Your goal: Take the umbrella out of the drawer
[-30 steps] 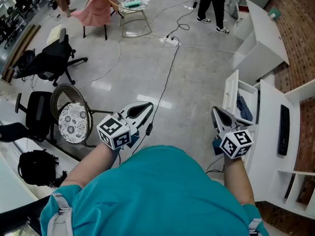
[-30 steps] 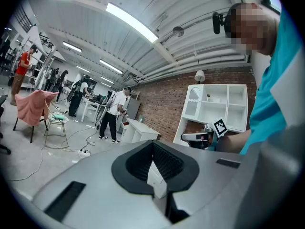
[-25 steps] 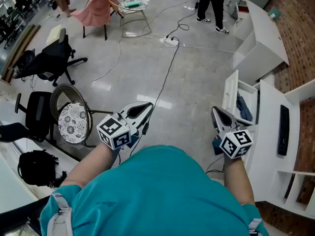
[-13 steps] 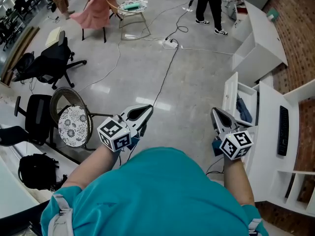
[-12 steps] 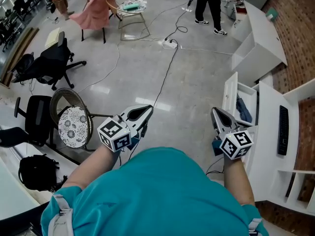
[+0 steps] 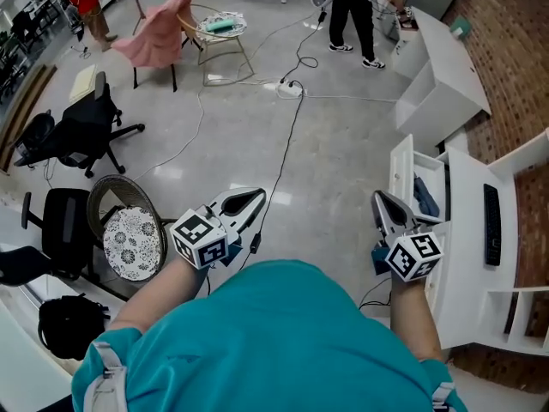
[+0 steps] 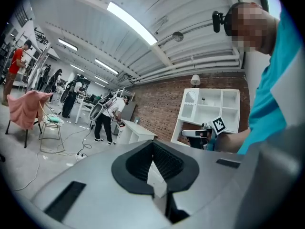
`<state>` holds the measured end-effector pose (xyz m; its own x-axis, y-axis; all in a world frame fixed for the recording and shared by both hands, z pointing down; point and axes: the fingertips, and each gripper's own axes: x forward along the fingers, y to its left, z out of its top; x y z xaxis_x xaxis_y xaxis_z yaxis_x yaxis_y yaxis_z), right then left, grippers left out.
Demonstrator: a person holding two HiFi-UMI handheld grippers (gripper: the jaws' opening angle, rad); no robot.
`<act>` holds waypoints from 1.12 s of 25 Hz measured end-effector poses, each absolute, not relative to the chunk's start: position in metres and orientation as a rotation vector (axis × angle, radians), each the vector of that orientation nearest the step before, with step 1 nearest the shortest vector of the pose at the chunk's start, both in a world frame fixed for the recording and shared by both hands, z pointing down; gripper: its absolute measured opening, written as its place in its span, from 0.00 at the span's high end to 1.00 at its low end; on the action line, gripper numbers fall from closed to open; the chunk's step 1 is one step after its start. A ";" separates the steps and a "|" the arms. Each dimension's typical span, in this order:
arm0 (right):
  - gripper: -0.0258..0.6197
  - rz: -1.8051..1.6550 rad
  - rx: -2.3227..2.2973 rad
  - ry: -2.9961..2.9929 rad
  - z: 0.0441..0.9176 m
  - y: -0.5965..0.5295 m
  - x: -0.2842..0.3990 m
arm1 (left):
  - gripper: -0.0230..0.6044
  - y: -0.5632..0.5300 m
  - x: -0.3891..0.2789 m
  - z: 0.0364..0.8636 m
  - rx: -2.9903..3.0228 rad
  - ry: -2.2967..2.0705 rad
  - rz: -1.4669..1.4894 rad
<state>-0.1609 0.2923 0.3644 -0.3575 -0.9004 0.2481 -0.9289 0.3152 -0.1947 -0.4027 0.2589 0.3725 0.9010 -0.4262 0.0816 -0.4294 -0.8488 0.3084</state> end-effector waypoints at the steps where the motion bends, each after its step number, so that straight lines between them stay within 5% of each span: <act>1: 0.93 0.468 1.733 -2.465 0.365 0.291 -0.163 | 0.94 0.255 -0.407 0.372 2.747 -0.630 0.016; 11: 0.93 0.525 1.753 -2.437 0.386 0.270 -0.147 | 0.94 0.220 -0.403 0.384 2.736 -0.629 0.045; 28: 0.93 0.554 1.529 -2.607 0.402 0.080 0.045 | 0.94 0.066 -0.198 0.367 2.700 -0.823 0.045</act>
